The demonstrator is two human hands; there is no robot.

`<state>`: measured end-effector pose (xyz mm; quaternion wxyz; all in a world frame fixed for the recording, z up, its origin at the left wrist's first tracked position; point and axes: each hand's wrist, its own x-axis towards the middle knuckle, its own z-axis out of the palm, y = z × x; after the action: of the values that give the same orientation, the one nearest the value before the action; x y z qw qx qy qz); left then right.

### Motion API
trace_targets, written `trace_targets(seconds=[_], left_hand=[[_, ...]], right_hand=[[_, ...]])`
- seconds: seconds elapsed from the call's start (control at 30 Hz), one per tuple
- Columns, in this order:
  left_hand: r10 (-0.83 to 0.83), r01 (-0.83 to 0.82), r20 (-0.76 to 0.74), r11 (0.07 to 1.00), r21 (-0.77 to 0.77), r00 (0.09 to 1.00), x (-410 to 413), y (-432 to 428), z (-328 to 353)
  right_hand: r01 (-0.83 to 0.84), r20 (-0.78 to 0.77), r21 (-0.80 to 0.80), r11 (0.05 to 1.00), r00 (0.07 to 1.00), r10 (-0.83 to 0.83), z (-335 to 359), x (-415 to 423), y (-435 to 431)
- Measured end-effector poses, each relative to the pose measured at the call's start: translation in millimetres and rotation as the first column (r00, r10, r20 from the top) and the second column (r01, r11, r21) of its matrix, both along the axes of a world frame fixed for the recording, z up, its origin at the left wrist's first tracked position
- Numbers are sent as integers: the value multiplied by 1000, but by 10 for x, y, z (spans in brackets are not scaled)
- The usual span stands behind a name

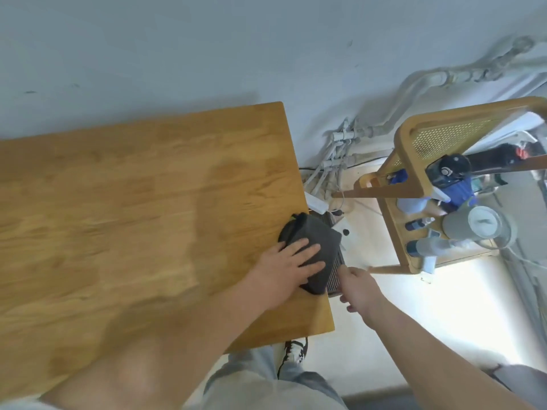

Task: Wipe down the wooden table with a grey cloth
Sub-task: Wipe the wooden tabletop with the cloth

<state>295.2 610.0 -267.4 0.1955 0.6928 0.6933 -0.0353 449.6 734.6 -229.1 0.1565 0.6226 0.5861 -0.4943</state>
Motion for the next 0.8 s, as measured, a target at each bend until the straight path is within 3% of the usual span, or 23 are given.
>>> trace_targets(seconds=[0.07, 0.13, 0.2, 0.37, 0.6, 0.7, 0.8], left_hand=[[172, -172, -5, 984, -52, 985, -7, 84, 79], [421, -421, 20, 907, -9, 907, 243, 108, 133], [521, -521, 19, 853, -11, 853, 642, 35, 174], [339, -341, -51, 939, -40, 939, 1303, -423, 66], [396, -391, -40, 915, 94, 917, 987, -1260, -3], [580, -575, -102, 815, 78, 808, 671, -1778, 4], [832, -822, -149, 552, 140, 534, 582, -1994, 24]], right_hand=[[6, -20, -16, 1000, 1000, -6, 43, 156, -69], [36, -32, -42, 998, 999, -37, 74, 253, -123], [37, -29, -55, 998, 999, -38, 118, 316, -174], [-34, -37, -8, 999, 999, 34, 122, 507, -281], [-279, 0, 142, 950, 960, 281, 39, 230, -430], [-391, 25, 175, 904, 919, 393, -14, 25, -543], [-466, 134, 206, 861, 885, 447, -46, -51, -615]])
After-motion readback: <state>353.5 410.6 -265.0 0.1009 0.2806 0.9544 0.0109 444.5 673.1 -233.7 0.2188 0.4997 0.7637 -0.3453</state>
